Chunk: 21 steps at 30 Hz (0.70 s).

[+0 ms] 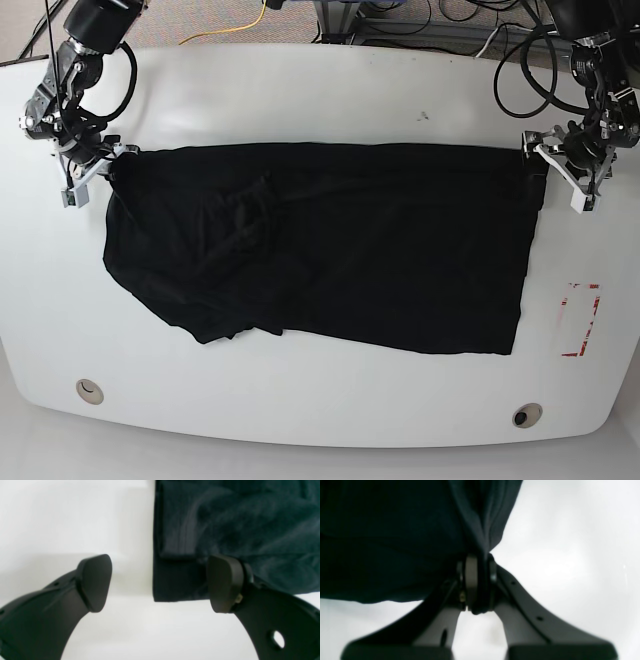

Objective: Layout the t-shirt on the table in an organized manner, then fold the t-shirt properly
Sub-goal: 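Grasp the shirt's corners with both grippers at the same edge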

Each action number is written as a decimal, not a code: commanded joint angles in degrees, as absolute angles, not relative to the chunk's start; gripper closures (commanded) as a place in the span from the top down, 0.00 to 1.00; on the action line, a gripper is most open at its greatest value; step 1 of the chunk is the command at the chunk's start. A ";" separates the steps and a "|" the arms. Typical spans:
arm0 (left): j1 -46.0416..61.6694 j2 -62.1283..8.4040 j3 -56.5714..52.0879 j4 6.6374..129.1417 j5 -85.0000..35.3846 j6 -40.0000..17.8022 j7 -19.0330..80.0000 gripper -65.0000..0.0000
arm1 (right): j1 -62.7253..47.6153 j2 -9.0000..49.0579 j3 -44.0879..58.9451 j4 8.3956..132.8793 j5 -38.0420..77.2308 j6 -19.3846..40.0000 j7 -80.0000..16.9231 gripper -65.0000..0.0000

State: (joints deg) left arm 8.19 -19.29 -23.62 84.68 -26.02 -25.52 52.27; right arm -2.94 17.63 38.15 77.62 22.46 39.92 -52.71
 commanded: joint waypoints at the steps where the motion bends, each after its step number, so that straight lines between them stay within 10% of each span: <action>1: 6.64 -19.82 -20.70 84.09 -24.57 -25.63 52.26 0.86 | -2.68 18.51 38.20 78.29 21.93 40.00 -53.49 0.03; 9: 6.55 -19.65 -18.07 84.53 -24.48 -25.71 52.26 0.80 | -2.68 18.51 38.20 78.29 21.93 40.00 -53.49 0.03; 21: 6.73 -19.65 -18.07 84.53 -24.13 -25.71 52.62 0.00 | -2.59 18.51 38.20 78.29 21.93 40.00 -53.49 0.01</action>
